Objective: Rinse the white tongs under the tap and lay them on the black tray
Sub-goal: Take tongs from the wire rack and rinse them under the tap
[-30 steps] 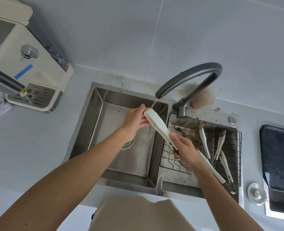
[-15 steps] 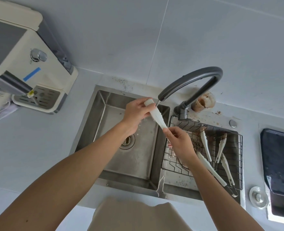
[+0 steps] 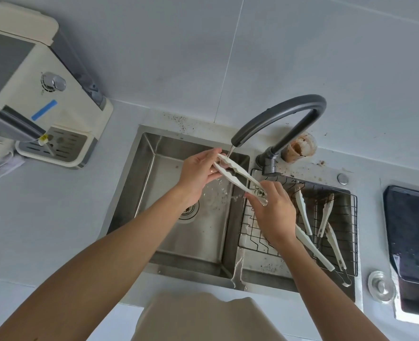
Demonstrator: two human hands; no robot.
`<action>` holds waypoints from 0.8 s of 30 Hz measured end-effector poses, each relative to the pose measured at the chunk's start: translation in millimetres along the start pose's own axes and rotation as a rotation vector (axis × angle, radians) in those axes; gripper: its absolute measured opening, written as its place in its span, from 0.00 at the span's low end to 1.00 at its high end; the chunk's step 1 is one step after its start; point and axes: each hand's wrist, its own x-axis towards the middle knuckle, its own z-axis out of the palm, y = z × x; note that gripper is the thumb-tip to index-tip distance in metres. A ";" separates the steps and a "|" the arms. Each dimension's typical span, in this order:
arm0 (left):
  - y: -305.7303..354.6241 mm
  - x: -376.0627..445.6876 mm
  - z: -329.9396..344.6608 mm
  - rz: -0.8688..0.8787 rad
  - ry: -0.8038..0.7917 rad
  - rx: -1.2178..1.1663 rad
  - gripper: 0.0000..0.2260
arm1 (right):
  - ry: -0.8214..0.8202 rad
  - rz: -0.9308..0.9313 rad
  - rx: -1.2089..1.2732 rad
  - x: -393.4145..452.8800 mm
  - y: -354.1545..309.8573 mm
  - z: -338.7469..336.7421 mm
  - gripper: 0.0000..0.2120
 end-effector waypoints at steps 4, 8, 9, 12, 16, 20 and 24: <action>-1.3 0.0 -7.9 -0.008 0.020 -0.035 0.09 | 0.044 -0.073 -0.092 4.0 -1.0 -0.6 0.17; -2.3 -0.6 -11.0 -0.023 0.013 -0.049 0.09 | 0.056 -0.029 -0.049 4.3 -0.6 -0.2 0.16; -2.1 -1.2 -9.9 -0.024 0.002 -0.052 0.08 | 0.048 0.002 -0.008 4.1 -0.1 -0.5 0.16; -1.8 -0.3 -4.5 -0.021 -0.012 -0.027 0.09 | -0.027 0.145 0.177 3.8 3.0 -2.8 0.16; -1.4 2.1 3.3 -0.006 -0.024 0.037 0.12 | -0.302 0.359 0.580 2.6 11.6 -8.1 0.11; -2.0 5.9 5.1 -0.002 -0.044 0.079 0.13 | -0.453 0.517 0.916 -0.2 14.5 -17.7 0.11; -1.8 6.6 4.7 0.017 -0.055 0.161 0.12 | -0.561 0.585 1.042 -1.4 15.9 -20.9 0.26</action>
